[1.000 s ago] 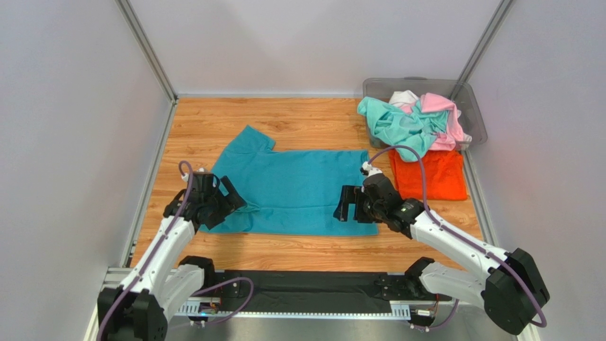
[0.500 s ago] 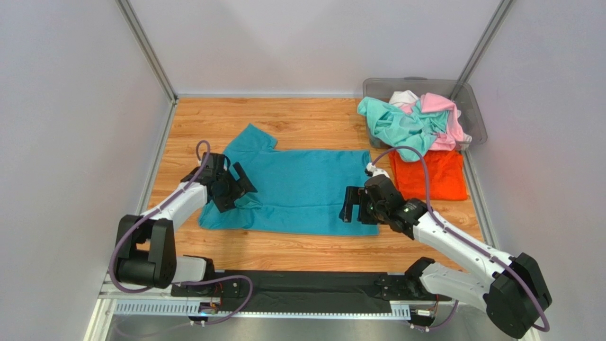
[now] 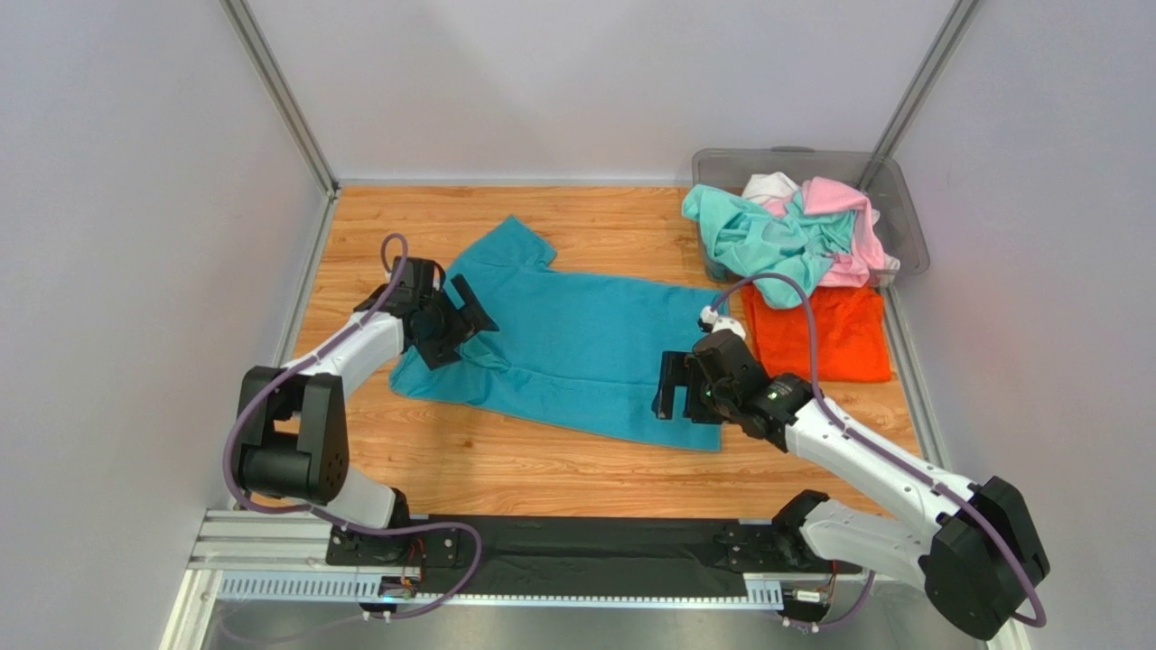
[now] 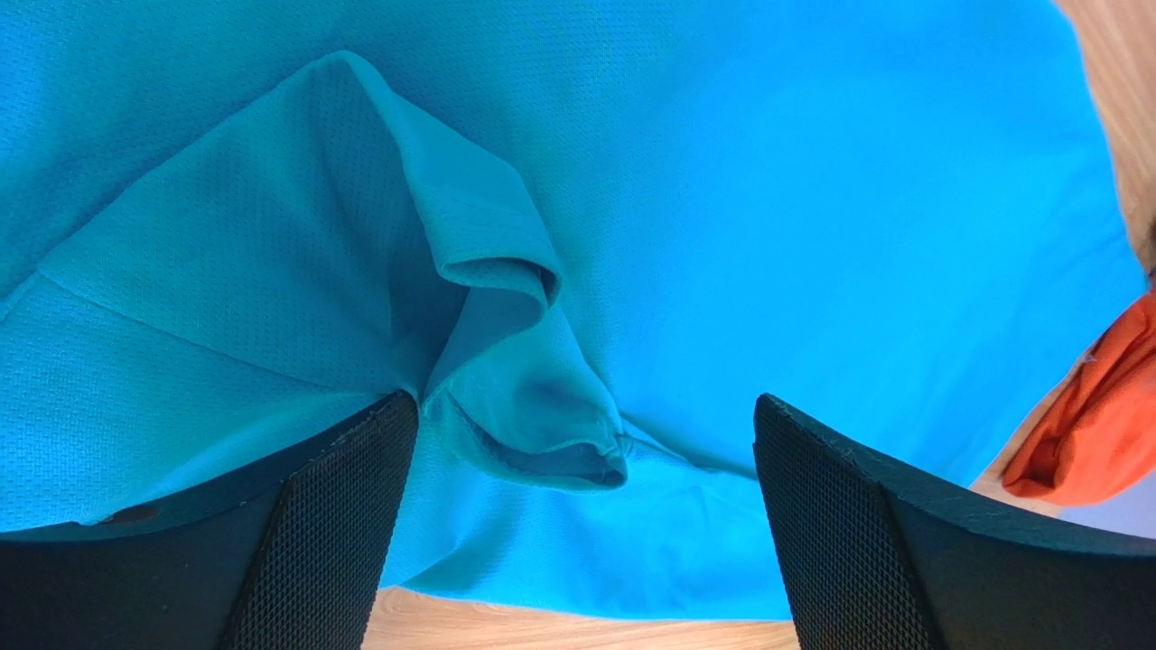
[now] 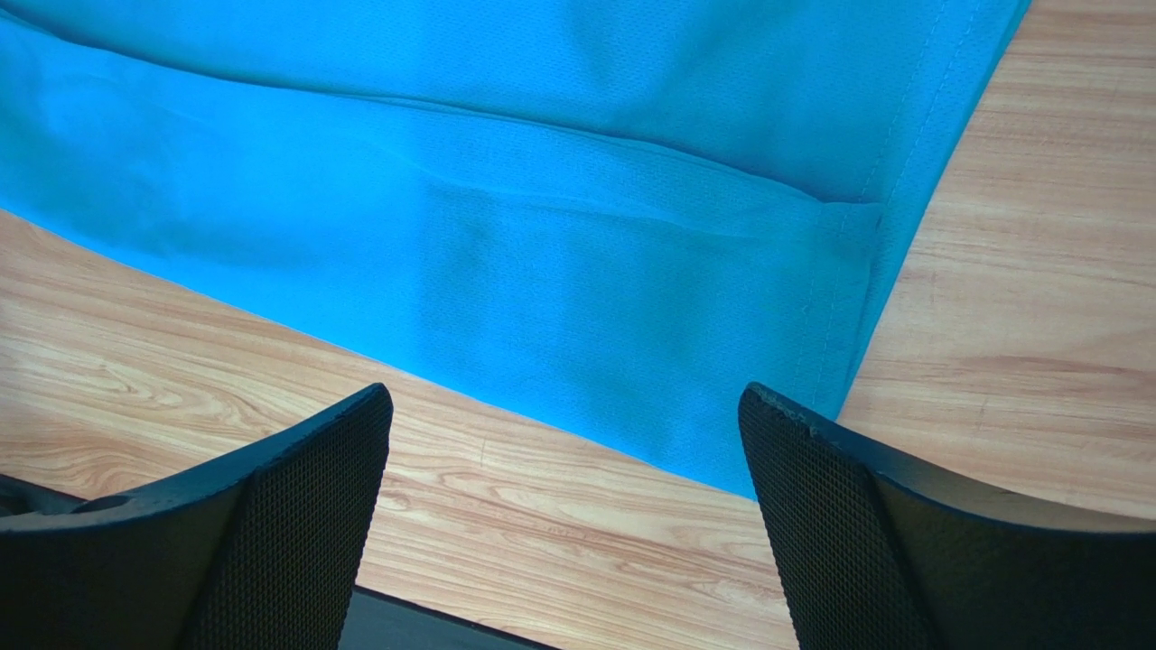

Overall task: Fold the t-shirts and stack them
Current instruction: Fold the tshirt

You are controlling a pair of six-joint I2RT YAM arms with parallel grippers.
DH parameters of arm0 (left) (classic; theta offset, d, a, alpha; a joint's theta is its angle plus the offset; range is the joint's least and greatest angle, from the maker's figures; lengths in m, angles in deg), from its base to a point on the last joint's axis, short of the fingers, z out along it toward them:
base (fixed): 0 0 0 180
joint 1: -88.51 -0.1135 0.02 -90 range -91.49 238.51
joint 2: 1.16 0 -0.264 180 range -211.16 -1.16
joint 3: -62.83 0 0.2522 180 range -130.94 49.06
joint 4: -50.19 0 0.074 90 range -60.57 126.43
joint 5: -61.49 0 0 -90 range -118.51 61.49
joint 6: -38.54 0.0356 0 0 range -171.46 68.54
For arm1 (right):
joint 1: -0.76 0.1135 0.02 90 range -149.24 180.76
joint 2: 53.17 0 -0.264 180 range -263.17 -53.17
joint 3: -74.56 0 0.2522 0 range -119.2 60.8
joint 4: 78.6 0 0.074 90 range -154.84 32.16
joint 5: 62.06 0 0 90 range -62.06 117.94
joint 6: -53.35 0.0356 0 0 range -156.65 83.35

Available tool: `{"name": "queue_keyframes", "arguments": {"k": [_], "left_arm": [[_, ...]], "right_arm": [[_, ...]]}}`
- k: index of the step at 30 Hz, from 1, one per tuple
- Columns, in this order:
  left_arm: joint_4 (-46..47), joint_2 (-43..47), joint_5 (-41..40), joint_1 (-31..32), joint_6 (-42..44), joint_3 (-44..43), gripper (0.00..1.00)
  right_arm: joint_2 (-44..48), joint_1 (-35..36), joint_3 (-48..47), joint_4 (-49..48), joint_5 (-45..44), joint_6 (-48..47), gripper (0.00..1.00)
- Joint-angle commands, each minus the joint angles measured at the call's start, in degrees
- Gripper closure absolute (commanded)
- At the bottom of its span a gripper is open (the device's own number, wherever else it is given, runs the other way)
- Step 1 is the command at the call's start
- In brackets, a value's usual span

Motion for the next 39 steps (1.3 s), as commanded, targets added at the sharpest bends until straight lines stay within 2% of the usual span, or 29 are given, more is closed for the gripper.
{"name": "queue_keyframes", "arguments": {"k": [1, 8, 13, 18, 19, 23, 25, 26, 27, 29, 30, 33, 35, 38, 39], "left_arm": [[-2.0, 0.0, -0.1, 0.3, 0.5, -2.4, 0.0], [-5.8, 5.2, -6.1, 0.1, 1.9, 1.8, 0.0], [-6.2, 14.0, -6.4, -3.6, 2.6, 5.0, 0.0], [-6.4, 20.2, -8.0, -7.2, 0.5, 8.3, 0.0], [-6.7, 20.3, -7.8, -9.6, -0.1, 9.6, 0.0], [-4.8, 18.5, -1.8, -13.3, 0.3, 12.6, 0.02], [-4.5, 15.8, -1.3, -14.1, 1.3, 12.6, 0.15], [-4.3, 14.7, -0.5, -14.4, 1.6, 12.5, 0.25], [-3.9, 12.6, 0.0, -14.6, 2.0, 12.3, 0.4], [-3.4, 10.4, 0.4, -15.1, 2.3, 11.8, 0.56], [-3.8, 8.5, 0.6, -15.2, 2.3, 11.2, 0.65], [-3.7, 5.6, -0.1, -15.6, 2.0, 10.9, 0.67], [-4.5, 3.9, -1.3, -15.9, 2.3, 10.5, 0.67], [-5.0, 2.6, -2.1, -16.6, 2.1, 10.4, 0.68], [-5.0, 2.0, -2.1, -16.8, 2.4, 10.5, 0.68]], "right_arm": [[-0.6, 0.3, -2.7, -1.6, 0.2, -1.8, 0.0], [-6.6, 2.6, -8.0, -16.4, 18.7, -14.8, 0.0], [-22.6, 5.9, -16.7, -24.4, 29.1, -19.2, 0.0], [-37.1, 10.3, -32.9, -23.2, 25.6, -25.3, 0.0], [-42.0, 10.7, -35.8, -22.1, 25.3, -26.3, 0.0], [-54.3, 11.4, -49.0, -16.4, 24.8, -28.3, 0.01], [-58.3, 12.2, -56.5, -12.7, 24.2, -29.3, 0.05], [-61.6, 12.4, -58.7, -11.7, 24.1, -29.5, 0.07], [-63.2, 12.6, -61.6, -11.1, 24.3, -29.9, 0.1], [-67.0, 12.6, -64.4, -10.4, 24.9, -29.6, 0.17], [-68.0, 12.6, -66.6, -9.8, 25.0, -29.4, 0.23], [-70.8, 12.6, -69.1, -9.2, 25.7, -29.3, 0.35], [-71.7, 12.6, -70.4, -9.0, 27.2, -29.3, 0.38], [-72.7, 12.6, -71.1, -9.0, 27.8, -29.0, 0.57], [-72.9, 12.7, -71.2, -8.9, 28.1, -29.0, 0.68]]}}
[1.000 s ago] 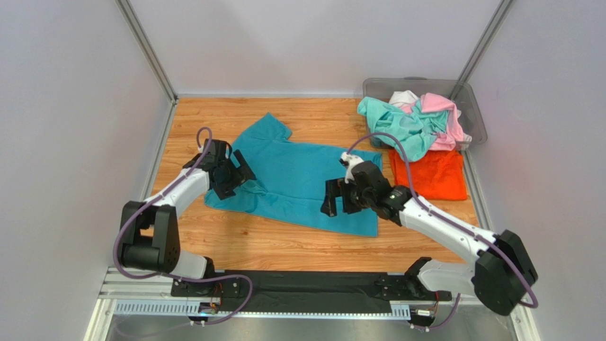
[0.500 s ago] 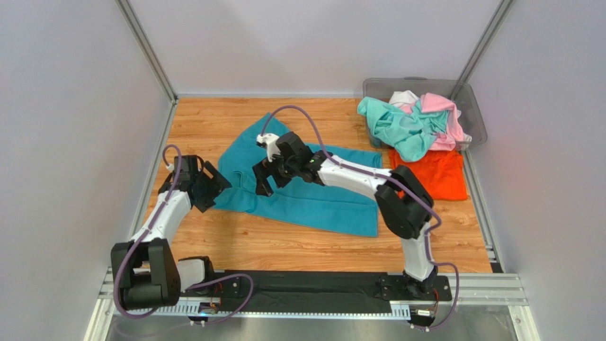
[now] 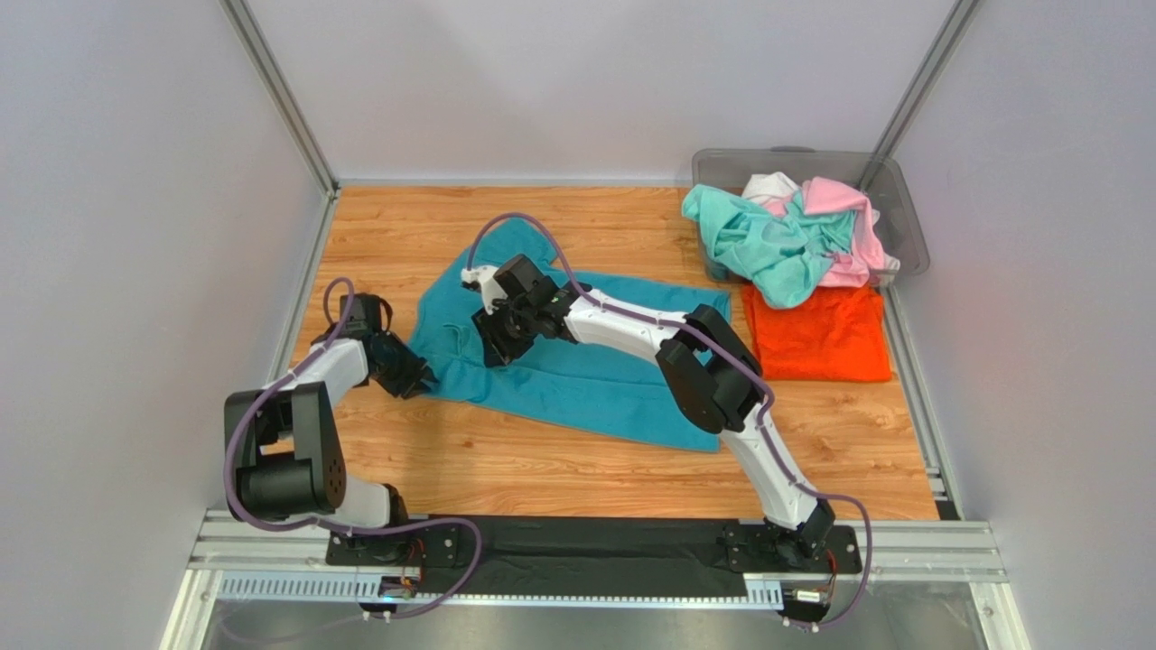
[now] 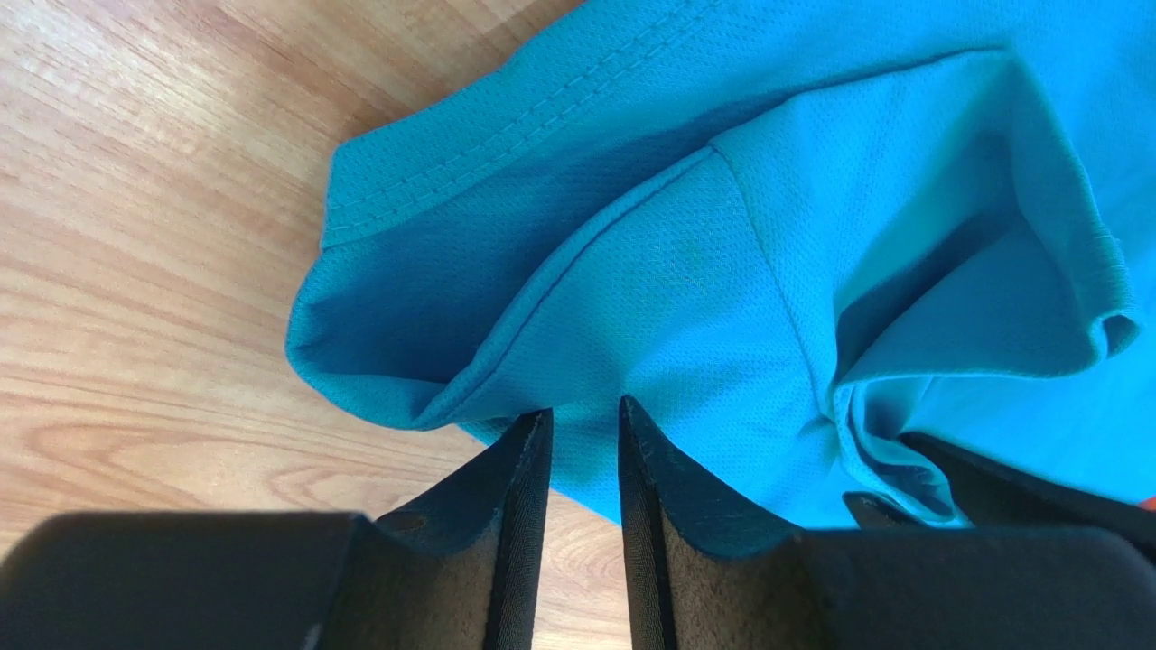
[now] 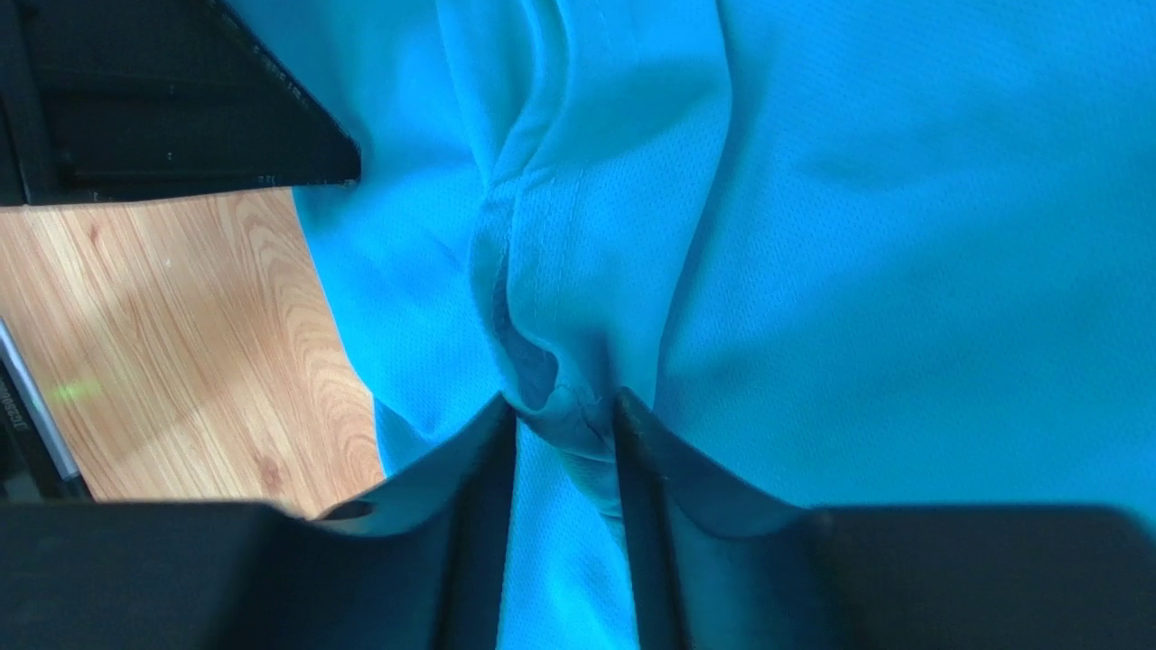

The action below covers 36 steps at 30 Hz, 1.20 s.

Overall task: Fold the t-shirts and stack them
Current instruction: Fold the tshirt

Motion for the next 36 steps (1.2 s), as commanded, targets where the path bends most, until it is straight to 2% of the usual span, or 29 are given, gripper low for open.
{"name": "queue_keyframes", "arguments": {"k": [1, 2, 3, 6, 12, 21, 29, 36], "left_arm": [[-0.5, -2.5, -1.9, -1.5, 1.1, -0.3, 0.68], [-0.6, -2.7, -1.7, -1.7, 1.1, -0.3, 0.68], [-0.7, -3.0, -1.6, -1.8, 1.2, -0.3, 0.68], [-0.7, -3.0, -1.5, -1.9, 1.3, 0.2, 0.68], [-1.1, -1.7, -2.2, -2.1, 1.6, 1.6, 0.68], [-1.4, 0.8, -2.8, -2.1, 2.5, 3.6, 0.68], [-1.8, 3.1, -3.3, -2.1, 2.8, 5.0, 0.68], [-2.3, 3.1, -3.9, -2.1, 3.0, 5.5, 0.68]], "right_arm": [[-0.8, 0.3, -3.1, 0.5, 2.2, -0.1, 0.71], [-0.8, 0.3, -3.0, 0.6, 2.6, 0.0, 0.76], [-0.7, 0.3, -2.9, 0.5, 2.5, 0.2, 0.85], [0.1, 0.3, -2.7, -0.3, 0.2, 2.2, 0.9], [3.1, 0.3, 0.9, -1.9, -13.0, 7.9, 0.92], [5.6, 0.3, 8.1, -7.4, -26.5, 16.1, 0.93], [5.4, 0.2, 8.2, -8.5, -26.6, 18.3, 0.92], [7.5, 0.1, 10.8, -7.2, -31.9, 23.0, 0.89]]}}
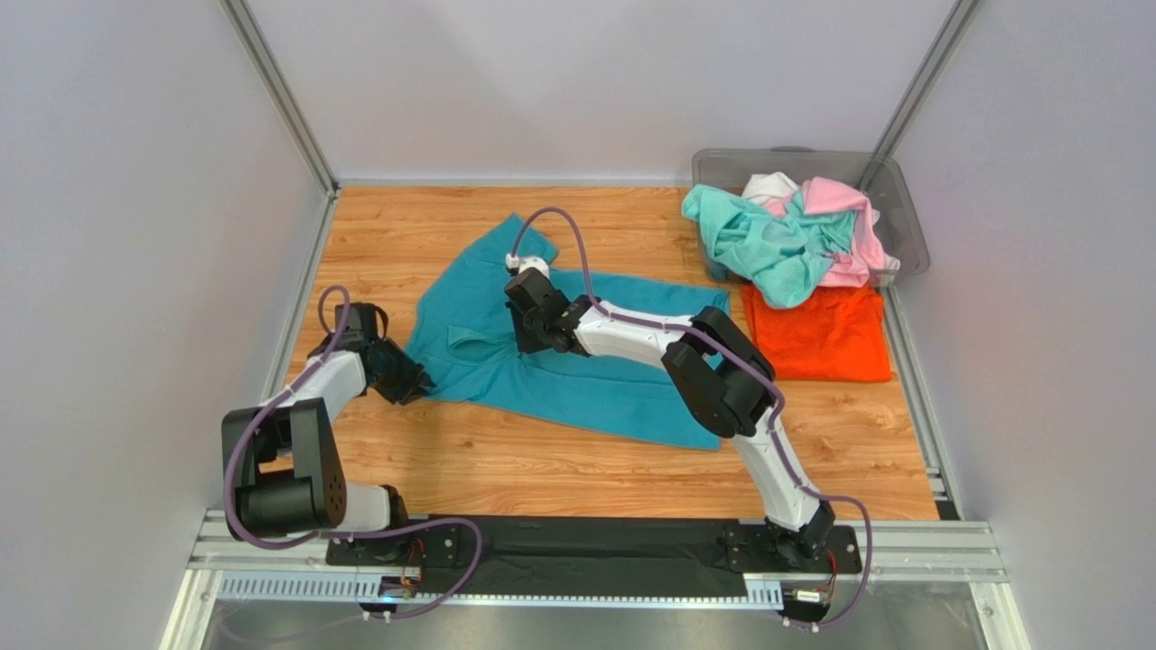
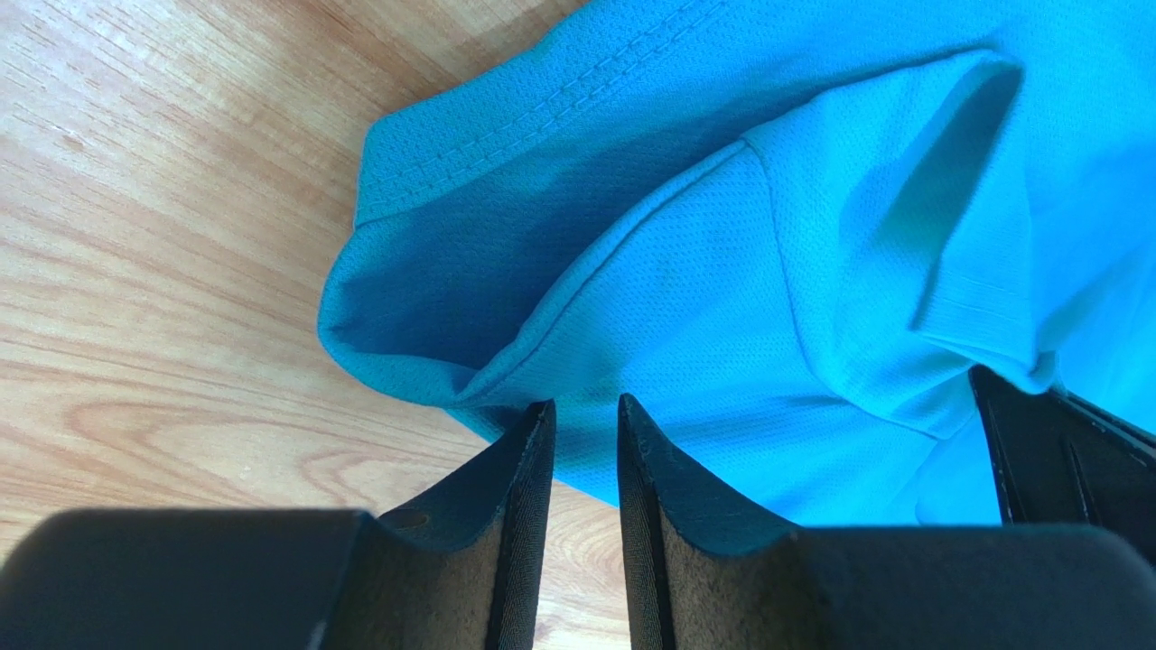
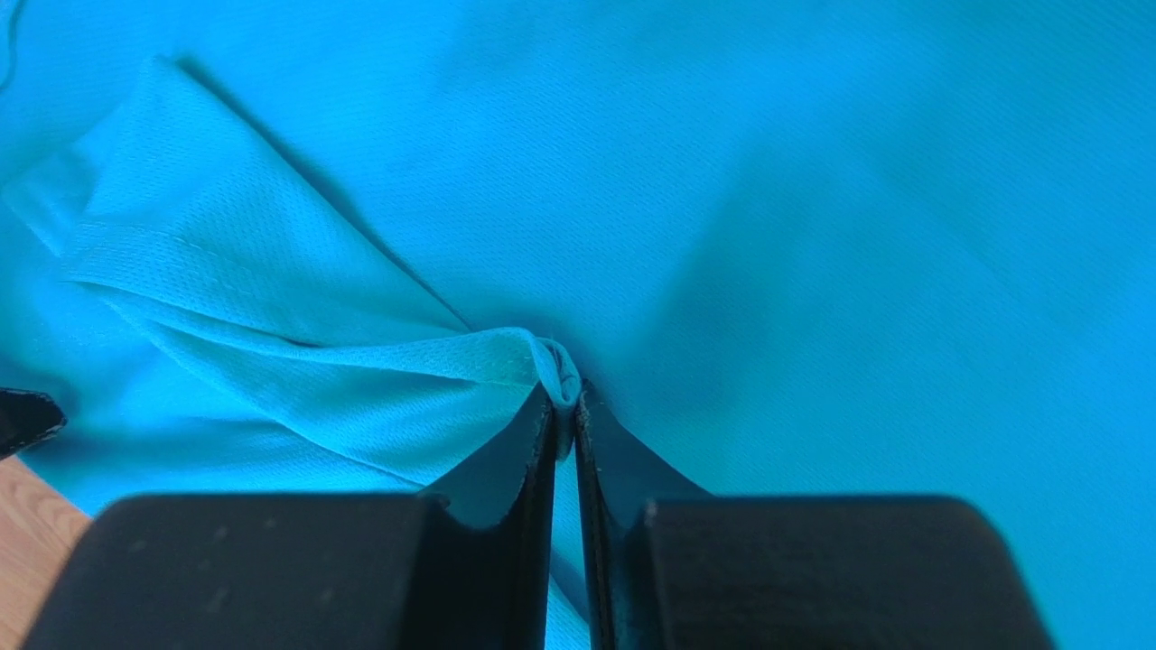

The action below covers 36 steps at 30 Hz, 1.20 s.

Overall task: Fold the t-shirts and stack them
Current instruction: Fold the tshirt

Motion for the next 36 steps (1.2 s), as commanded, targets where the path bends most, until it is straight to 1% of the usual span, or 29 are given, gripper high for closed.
{"name": "queue_keyframes", "arguments": {"k": [1, 5, 6, 10, 12, 13, 14, 15, 16, 17, 19, 20, 23, 24, 27, 28, 31, 36], "left_arm": [[-4.0, -0.3, -4.3, -0.5, 2.6, 2.1, 0.68], [-4.1, 0.3, -4.2, -0.6, 2.6, 2.5, 0.68], [-4.0, 0.4, -4.2, -0.6, 2.8, 2.7, 0.68], [-4.0, 1.0, -4.2, -0.6, 2.9, 2.9, 0.68], [-4.1, 1.4, -4.1, -0.6, 3.1, 3.0, 0.68], [-4.0, 1.5, -4.1, -0.6, 3.0, 3.0, 0.68], [-3.9, 1.5, -4.1, -0.6, 3.1, 3.1, 0.67], [-3.9, 1.6, -3.8, -0.6, 3.1, 3.3, 0.67], [-3.2, 1.6, -3.5, -0.6, 3.2, 3.4, 0.67], [-3.0, 1.6, -2.8, -0.5, 3.3, 3.7, 0.67], [-2.3, 1.7, -2.3, -0.6, 3.3, 4.1, 0.67], [-2.1, 1.7, -2.1, -0.6, 3.3, 4.4, 0.67], [-1.9, 2.1, -1.8, -0.5, 3.5, 4.6, 0.67], [-1.9, 2.2, -1.8, -0.6, 3.6, 4.6, 0.67], [-1.7, 2.5, -1.7, -0.6, 3.6, 4.8, 0.67], [-1.6, 2.5, -1.6, -0.6, 3.5, 4.8, 0.67], [-1.1, 2.2, -1.1, -0.6, 3.6, 4.9, 0.67], [-1.1, 2.2, -1.0, -0.7, 3.6, 4.9, 0.67]], "right_arm": [[4.3, 0.0, 1.6, -0.6, -4.9, 3.6, 0.89], [4.9, 0.0, 1.3, 1.2, -5.5, 3.1, 0.85], [4.9, 0.0, 1.0, 1.7, -4.4, 2.0, 0.84], [5.3, 0.1, 0.1, 1.4, -1.8, -1.0, 0.77], [6.0, 0.1, -0.6, 2.3, -0.7, -2.4, 0.62], [6.5, 0.1, -0.4, 2.4, 0.3, -4.2, 0.57], [7.0, 0.2, 0.3, 2.4, 1.3, -5.7, 0.56], [8.2, 0.6, 0.8, 1.5, 3.1, -7.4, 0.49], [8.8, 1.1, 1.4, 1.0, 4.1, -9.6, 0.45], [9.2, 1.7, 1.7, 0.7, 4.6, -15.8, 0.36], [9.7, 4.1, 1.6, 1.1, 3.0, -22.2, 0.28], [9.7, 4.8, 1.4, 1.4, 2.8, -27.7, 0.23], [7.9, 6.5, -0.7, 1.8, 3.9, -33.5, 0.17], [6.2, 6.8, -2.9, 2.9, 4.7, -35.8, 0.16], [1.5, 6.8, -7.9, 6.7, 5.5, -37.9, 0.14], [0.4, 6.9, -10.8, 7.4, 5.8, -39.1, 0.13], [-3.3, 6.9, -15.3, 8.2, 4.5, -39.7, 0.11], [-8.0, 6.9, -19.5, 9.6, 2.0, -41.5, 0.07]]}}
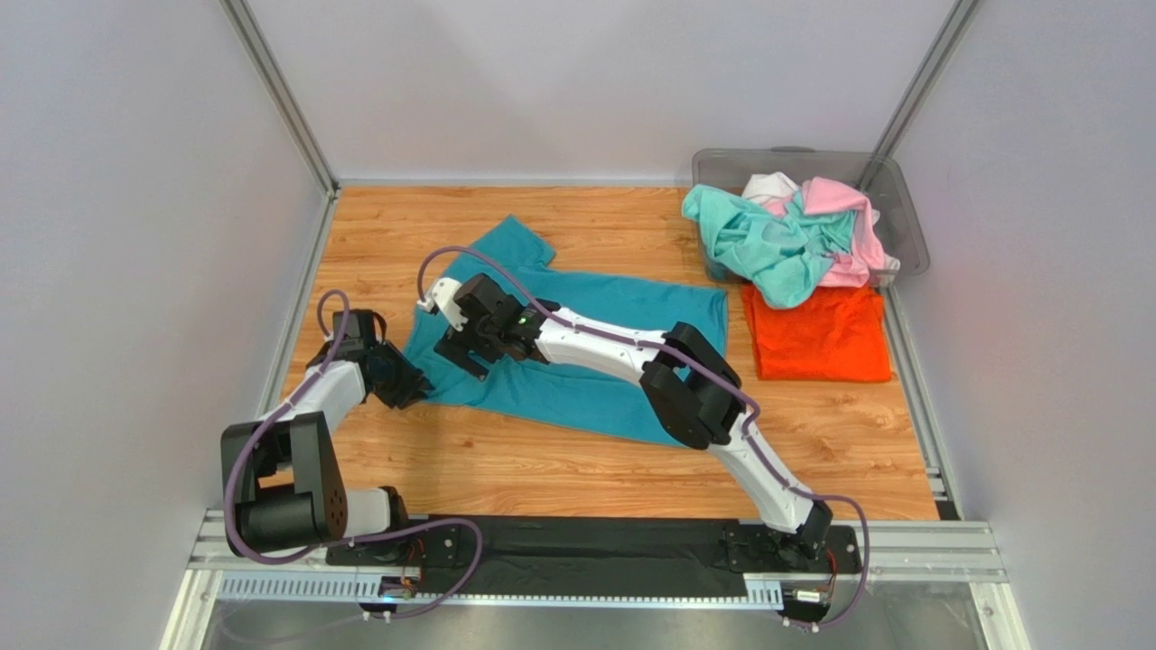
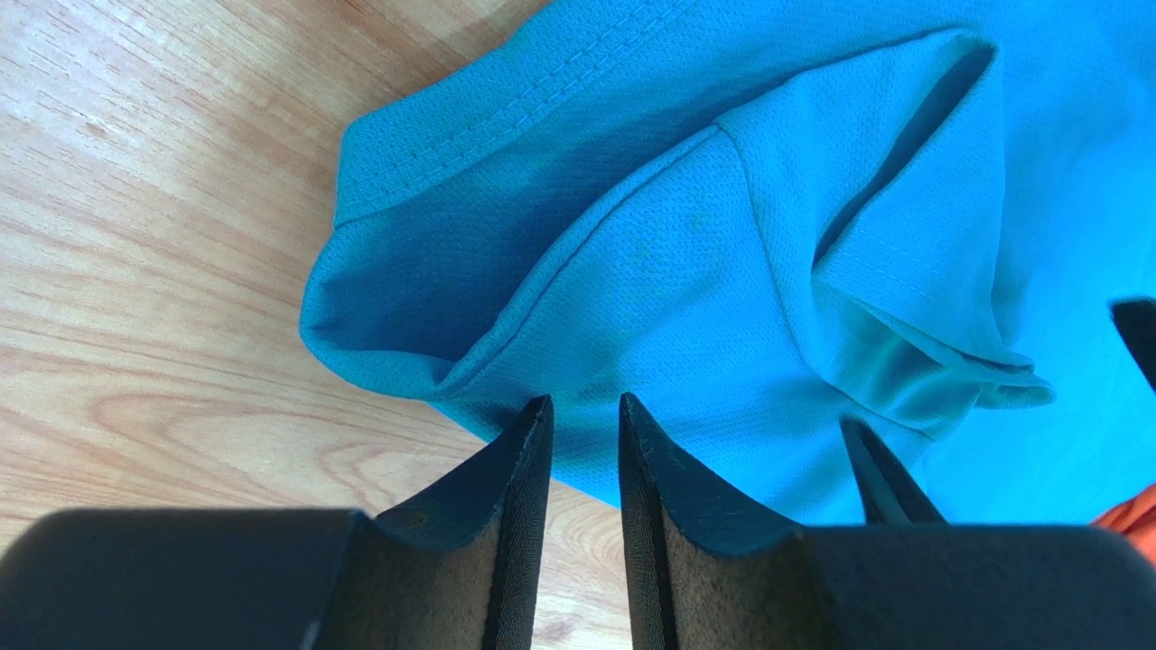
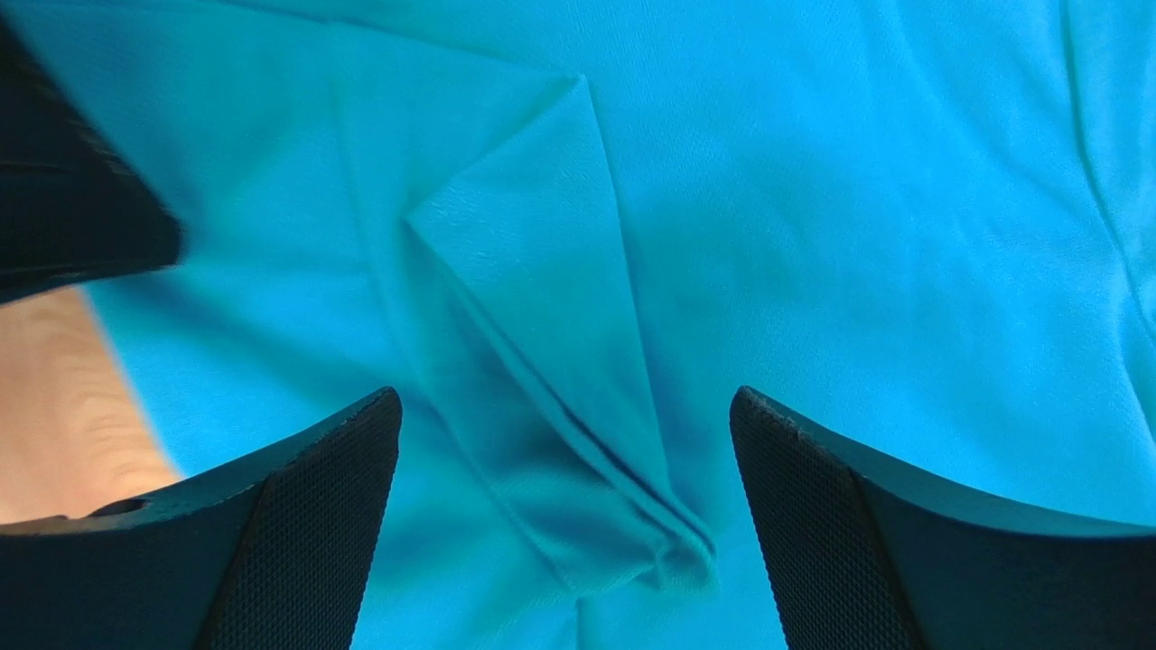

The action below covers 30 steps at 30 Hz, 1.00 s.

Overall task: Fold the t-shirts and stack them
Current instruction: Fold the tshirt

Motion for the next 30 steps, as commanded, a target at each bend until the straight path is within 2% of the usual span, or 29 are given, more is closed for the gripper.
{"name": "queue_keyframes", "arguments": {"k": [1, 5, 11, 19, 24, 27, 30], "left_arm": [[-2.8, -0.9, -1.4, -0.2, 1.9, 2.3, 0.67], [-2.4, -1.3, -0.9, -0.2, 2.0, 2.3, 0.67], [-2.1, -1.9, -1.2, -0.2, 1.6, 2.4, 0.67], [-2.0, -2.3, -1.3, -0.2, 1.5, 2.5, 0.67], [-1.8, -2.7, -0.8, -0.2, 1.5, 2.6, 0.67], [-2.3, -2.0, -1.2, -0.2, 1.5, 2.6, 0.67], [-2.9, 0.0, -0.7, -0.2, 1.5, 2.7, 0.66]], "right_arm": [[-2.5, -0.2, -3.6, 2.0, -1.9, -4.1, 0.07], [-4.5, -0.3, -5.3, 1.7, -5.6, -3.6, 0.07], [-5.7, -1.4, -6.3, -3.6, -11.6, 0.2, 0.07], [-9.5, -4.7, -12.7, -4.7, -17.0, 7.2, 0.05], [-9.1, -8.8, -12.9, -5.2, -12.8, 16.4, 0.01], [-6.8, -10.4, -10.9, -4.9, -8.7, 18.1, 0.0], [-0.6, -10.6, -7.2, -3.8, -6.9, 18.5, 0.0]]}}
